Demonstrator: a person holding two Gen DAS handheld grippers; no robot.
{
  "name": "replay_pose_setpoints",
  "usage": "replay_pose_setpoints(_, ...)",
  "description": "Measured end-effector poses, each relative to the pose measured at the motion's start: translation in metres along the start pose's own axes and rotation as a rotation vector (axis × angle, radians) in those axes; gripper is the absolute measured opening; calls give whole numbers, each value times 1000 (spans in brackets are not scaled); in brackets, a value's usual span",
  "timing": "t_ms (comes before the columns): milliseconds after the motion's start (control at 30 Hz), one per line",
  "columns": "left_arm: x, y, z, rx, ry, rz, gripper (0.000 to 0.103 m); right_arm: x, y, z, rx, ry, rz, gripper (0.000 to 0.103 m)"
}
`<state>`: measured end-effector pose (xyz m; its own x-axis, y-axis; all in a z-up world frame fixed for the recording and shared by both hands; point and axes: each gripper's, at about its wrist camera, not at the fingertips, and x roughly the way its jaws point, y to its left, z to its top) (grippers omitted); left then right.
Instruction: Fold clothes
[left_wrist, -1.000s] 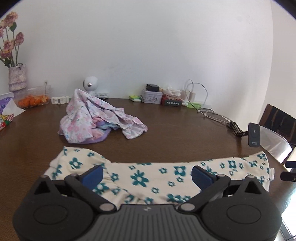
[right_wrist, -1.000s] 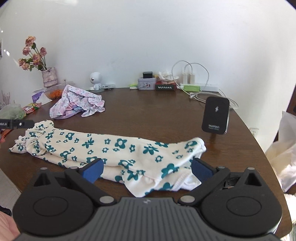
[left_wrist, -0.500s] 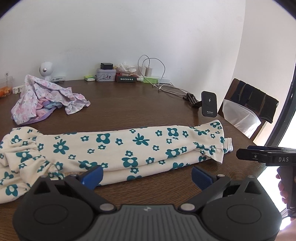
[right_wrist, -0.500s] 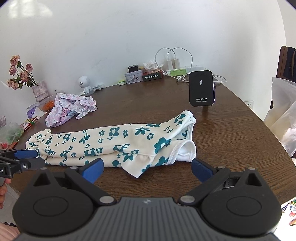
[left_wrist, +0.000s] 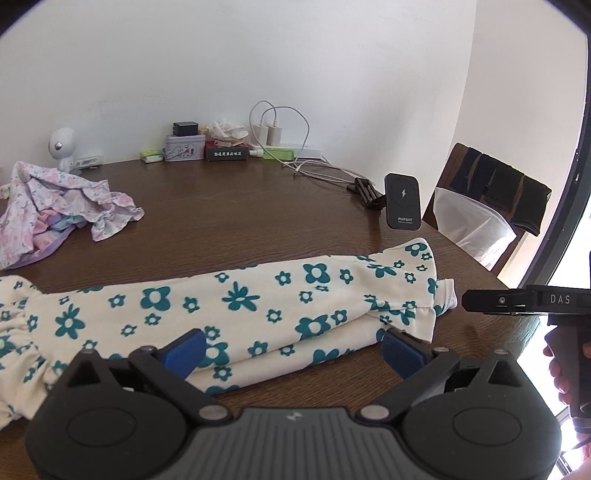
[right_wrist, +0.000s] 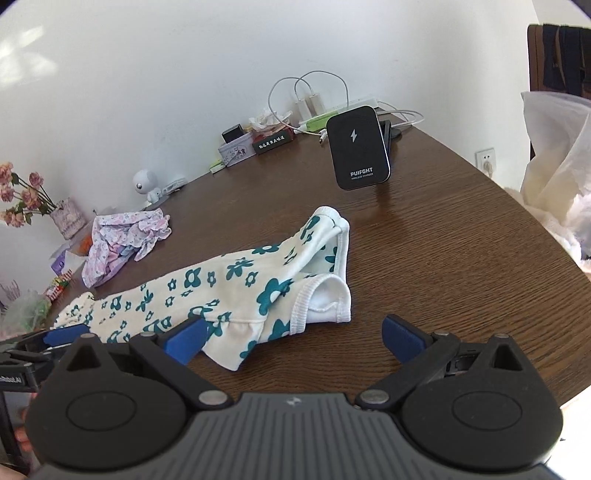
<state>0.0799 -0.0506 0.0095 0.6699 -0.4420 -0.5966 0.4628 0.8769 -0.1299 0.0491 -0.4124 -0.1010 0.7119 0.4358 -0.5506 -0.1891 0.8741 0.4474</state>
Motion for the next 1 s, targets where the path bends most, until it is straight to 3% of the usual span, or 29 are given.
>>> replay_pose_setpoints(200, 39, -20, 29, 23, 3, -38, 84, 18, -16, 7, 112, 43, 78, 102)
replay_pose_setpoints(267, 56, -27, 37, 40, 25, -37, 69, 22, -17, 12, 125, 52, 82, 102)
replay_pose_setpoints(433, 91, -35, 42, 57, 103, -76, 44, 33, -15, 18, 155, 61, 105, 102)
replay_pose_setpoints(700, 103, -29, 32, 34, 124, -106, 43, 47, -14, 24, 223, 49, 121, 97)
replay_pose_setpoints(1000, 102, -21, 27, 36, 101, -150, 43, 66, -12, 23, 328, 61, 152, 56)
